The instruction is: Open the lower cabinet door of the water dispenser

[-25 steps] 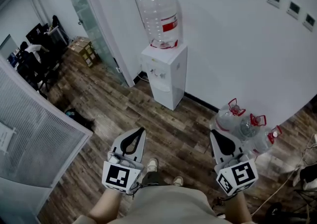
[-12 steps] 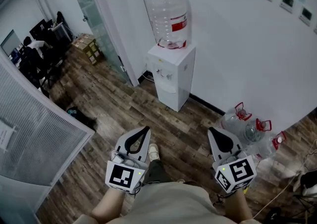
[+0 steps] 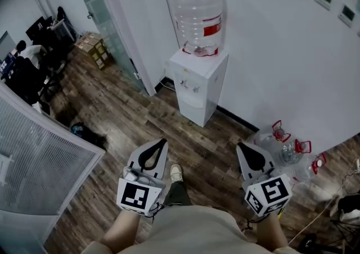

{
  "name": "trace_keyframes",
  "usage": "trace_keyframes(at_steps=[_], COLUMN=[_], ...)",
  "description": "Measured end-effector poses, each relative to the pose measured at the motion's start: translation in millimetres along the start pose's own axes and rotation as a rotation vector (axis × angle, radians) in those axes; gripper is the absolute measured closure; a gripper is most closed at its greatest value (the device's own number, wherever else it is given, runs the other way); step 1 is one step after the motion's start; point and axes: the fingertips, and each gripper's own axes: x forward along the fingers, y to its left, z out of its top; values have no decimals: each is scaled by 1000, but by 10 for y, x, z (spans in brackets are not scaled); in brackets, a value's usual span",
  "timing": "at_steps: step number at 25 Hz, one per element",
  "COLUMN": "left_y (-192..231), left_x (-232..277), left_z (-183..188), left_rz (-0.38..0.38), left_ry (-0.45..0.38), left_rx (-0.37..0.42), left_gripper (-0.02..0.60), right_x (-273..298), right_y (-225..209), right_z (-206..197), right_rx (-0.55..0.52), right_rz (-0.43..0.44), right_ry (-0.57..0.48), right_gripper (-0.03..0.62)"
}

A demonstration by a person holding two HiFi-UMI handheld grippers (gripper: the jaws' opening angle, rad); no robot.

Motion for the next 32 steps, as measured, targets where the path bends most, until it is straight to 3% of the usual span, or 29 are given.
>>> trace_keyframes(at_steps=[16,22,32], left_y=[1790,2130,2353], left_x=[1106,1407,1716], left_z=[-202,-237,-364], left_rz=[-74,-113,-96], left_ry=[1,-9,24], left_rx=[-23,-7,-20], left_gripper=[575,575,575], right_x=[1913,2382,2682], right_y=[-144,-190,-501], right_z=[620,723,829], right_rx=[-13,-8,52], right_rz=[-69,-87,-101], right_ry=[19,11,-71], right_gripper=[588,588,588])
